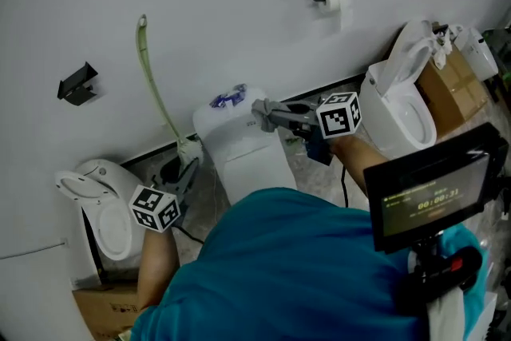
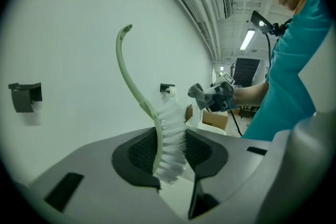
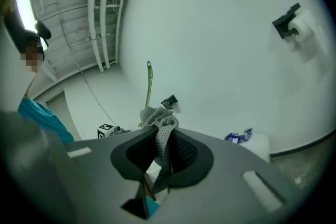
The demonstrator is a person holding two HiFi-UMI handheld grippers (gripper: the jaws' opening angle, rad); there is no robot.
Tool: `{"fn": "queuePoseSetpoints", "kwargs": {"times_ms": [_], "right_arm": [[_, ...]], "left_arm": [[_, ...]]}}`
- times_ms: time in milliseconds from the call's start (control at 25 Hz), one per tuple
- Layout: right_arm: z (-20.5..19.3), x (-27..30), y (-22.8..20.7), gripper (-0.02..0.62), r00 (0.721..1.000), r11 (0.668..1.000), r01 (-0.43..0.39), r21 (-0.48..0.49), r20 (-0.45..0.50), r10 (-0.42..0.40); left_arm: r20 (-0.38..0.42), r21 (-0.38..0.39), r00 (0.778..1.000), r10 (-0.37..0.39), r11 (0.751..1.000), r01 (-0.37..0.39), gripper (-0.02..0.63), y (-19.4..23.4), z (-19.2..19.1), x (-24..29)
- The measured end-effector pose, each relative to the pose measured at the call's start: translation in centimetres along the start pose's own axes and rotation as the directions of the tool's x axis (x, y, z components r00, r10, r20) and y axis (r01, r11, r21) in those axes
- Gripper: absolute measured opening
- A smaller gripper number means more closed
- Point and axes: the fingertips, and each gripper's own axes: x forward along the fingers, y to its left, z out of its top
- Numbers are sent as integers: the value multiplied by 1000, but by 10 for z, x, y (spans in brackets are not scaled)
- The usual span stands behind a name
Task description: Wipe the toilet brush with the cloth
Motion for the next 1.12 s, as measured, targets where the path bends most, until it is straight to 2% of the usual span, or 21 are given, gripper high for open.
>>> {"fn": "queuePoseSetpoints", "kwargs": {"times_ms": [200, 320, 640, 1120], "right_arm": [[-46, 1, -18, 44, 997, 997, 61, 57, -39, -59], [-64, 3, -22, 43, 994, 995, 90, 50, -70, -86], [-61, 13, -16, 42, 991, 996, 82, -35, -101, -85], [-58, 16, -15, 41, 991, 994, 83, -66, -102, -89]], "left_arm": [[-4, -55, 1000, 14, 998, -14, 137, -6, -21, -1], [-16, -72, 1000, 10, 997, -11, 137, -10, -31, -2], [-20, -64, 1000, -10, 998, 9, 138, -18, -34, 4], [-20, -55, 1000, -6, 998, 5, 138, -17, -32, 1]]}}
